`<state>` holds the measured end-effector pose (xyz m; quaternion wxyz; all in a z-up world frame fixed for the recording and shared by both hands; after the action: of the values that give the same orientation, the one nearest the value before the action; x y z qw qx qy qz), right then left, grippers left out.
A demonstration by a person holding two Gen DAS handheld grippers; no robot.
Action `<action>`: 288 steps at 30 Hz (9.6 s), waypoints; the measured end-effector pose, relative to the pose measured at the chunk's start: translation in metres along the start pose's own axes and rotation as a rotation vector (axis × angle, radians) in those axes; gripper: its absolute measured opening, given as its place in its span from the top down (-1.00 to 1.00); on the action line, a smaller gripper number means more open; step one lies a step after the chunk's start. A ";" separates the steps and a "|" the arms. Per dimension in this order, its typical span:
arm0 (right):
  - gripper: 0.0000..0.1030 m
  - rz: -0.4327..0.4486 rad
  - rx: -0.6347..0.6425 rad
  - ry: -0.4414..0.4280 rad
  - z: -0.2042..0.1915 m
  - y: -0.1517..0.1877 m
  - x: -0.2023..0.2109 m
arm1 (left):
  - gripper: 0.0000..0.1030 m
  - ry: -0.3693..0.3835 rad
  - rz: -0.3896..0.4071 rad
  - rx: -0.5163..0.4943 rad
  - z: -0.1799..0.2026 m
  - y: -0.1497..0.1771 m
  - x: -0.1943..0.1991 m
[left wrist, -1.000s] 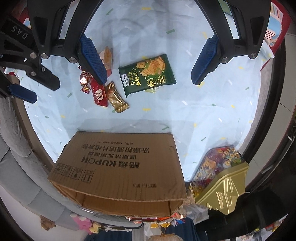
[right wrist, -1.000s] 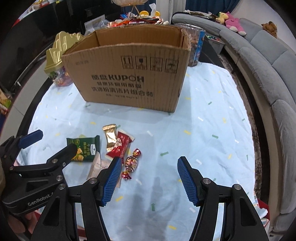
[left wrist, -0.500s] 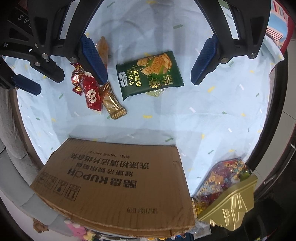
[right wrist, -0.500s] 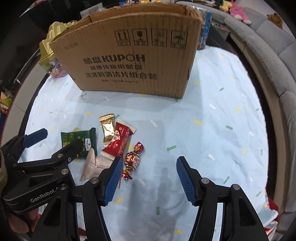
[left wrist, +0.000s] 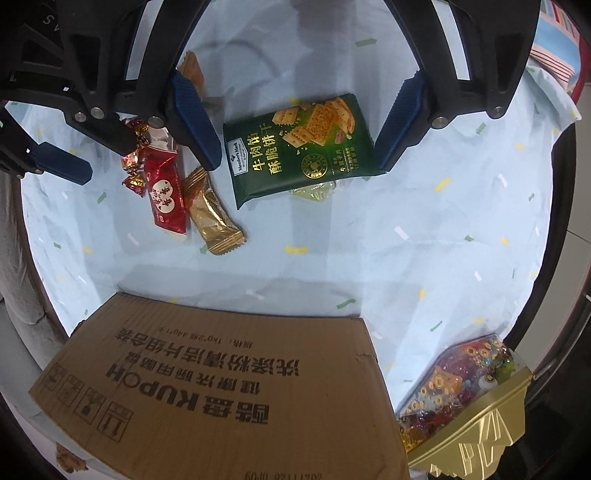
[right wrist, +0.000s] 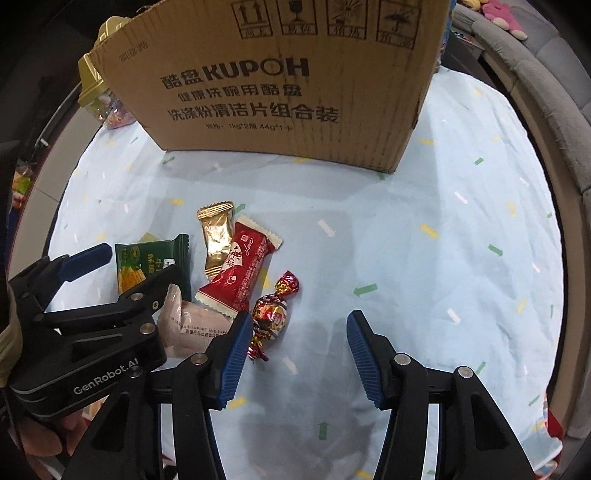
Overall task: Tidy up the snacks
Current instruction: 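Close the left tool on the green cracker packet while the right tool grasps the red foil chocolate, then lift the green cracker packet with the left tool while the right tool holds the red foil chocolate, then carry the green packet and red foil chocolate over the cardboard box with both tools, then open both tools to drop the green packet and red foil chocolate into the box, then withdraw both open tools from the box toward the remaining snacks, then move the left tool toward the pink wrapped cake while the right tool approaches the red wrapped candy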
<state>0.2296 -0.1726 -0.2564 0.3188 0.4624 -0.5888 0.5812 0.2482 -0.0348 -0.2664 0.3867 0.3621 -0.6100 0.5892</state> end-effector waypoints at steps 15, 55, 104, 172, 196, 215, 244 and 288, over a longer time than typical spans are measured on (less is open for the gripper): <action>0.35 -0.007 0.016 -0.028 -0.018 -0.006 -0.020 | -0.52 0.007 0.004 0.035 -0.013 0.002 -0.011; 0.52 0.059 -0.033 -0.044 -0.009 -0.005 0.004 | -0.13 0.020 0.033 0.038 -0.005 0.004 0.022; 0.52 0.079 -0.037 -0.036 -0.003 -0.008 0.010 | -0.27 0.024 0.040 0.037 0.001 0.004 0.018; 0.52 0.377 -0.014 -0.005 -0.009 -0.126 0.143 | -0.26 0.062 0.367 0.005 -0.001 -0.126 0.150; 0.52 0.345 -0.040 0.001 0.006 -0.177 0.104 | -0.27 0.099 0.326 -0.018 0.000 -0.177 0.097; -0.05 0.345 -0.067 0.050 0.019 -0.188 0.098 | -0.61 0.088 0.321 -0.013 -0.007 -0.186 0.087; -0.31 0.440 -0.061 0.096 0.002 -0.158 0.161 | -0.73 0.056 0.400 -0.033 -0.020 -0.151 0.156; -0.31 0.338 -0.003 0.085 -0.003 -0.070 0.142 | -0.73 0.027 0.340 -0.020 -0.016 -0.041 0.154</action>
<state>0.2407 -0.1872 -0.0987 0.2418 0.3314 -0.6453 0.6445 0.2181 -0.0180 -0.1100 0.2934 0.2419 -0.6629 0.6449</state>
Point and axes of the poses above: each gripper's, at about its wrist camera, not at the fingertips, and x roughly against the way its jaws point, z to its right, y to its underside, the point moved 4 cm from there along -x, roughly the way its jaws point, and after that the axes turned 8 degrees about z, right-handed, at the moved point
